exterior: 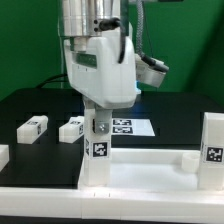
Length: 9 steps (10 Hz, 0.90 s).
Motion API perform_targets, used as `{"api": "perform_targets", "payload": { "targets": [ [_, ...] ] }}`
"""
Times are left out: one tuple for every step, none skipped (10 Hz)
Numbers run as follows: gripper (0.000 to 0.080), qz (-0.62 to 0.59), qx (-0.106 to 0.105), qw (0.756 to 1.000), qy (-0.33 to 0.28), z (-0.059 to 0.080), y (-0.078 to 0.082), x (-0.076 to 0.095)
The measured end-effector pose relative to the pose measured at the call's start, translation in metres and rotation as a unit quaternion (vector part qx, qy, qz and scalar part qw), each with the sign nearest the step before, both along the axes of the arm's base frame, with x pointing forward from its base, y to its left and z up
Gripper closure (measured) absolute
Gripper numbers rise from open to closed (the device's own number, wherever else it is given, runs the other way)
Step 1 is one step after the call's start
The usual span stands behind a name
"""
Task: Assemble desk
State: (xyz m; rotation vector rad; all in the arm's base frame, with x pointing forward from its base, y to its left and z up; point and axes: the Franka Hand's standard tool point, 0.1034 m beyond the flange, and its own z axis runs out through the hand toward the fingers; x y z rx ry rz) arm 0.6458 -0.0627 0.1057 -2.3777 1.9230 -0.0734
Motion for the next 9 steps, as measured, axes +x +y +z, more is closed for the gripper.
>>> {"api": "perform_targets", "payload": {
  "targets": [
    [0.0509, -0.011, 0.002, 1.0, 0.0, 0.0, 0.0002, 0.0001],
    [0.0477, -0.011, 0.003, 1.0, 0.0, -0.0003, 0.0008, 0.0002],
    [0.0342, 0.013, 0.001, 1.0, 0.0, -0.0007, 0.0007, 0.0],
    [0.0342, 0.035, -0.001, 0.999, 0.002, -0.0019, 0.0006, -0.0013],
    [0.0197, 0.071, -0.004, 0.997, 0.002, -0.002, 0.0013, -0.0016],
    [0.0164, 0.113, -0.008, 0.994, 0.001, -0.002, 0.0028, -0.0014],
    [0.0164, 0.165, -0.014, 0.986, -0.001, -0.0019, 0.0038, -0.0012],
    [0.0152, 0.207, -0.017, 0.978, -0.002, -0.0015, 0.0053, -0.0006],
    [0.0152, 0.268, -0.022, 0.963, -0.005, -0.0015, 0.0057, -0.0005]
  ]
}}
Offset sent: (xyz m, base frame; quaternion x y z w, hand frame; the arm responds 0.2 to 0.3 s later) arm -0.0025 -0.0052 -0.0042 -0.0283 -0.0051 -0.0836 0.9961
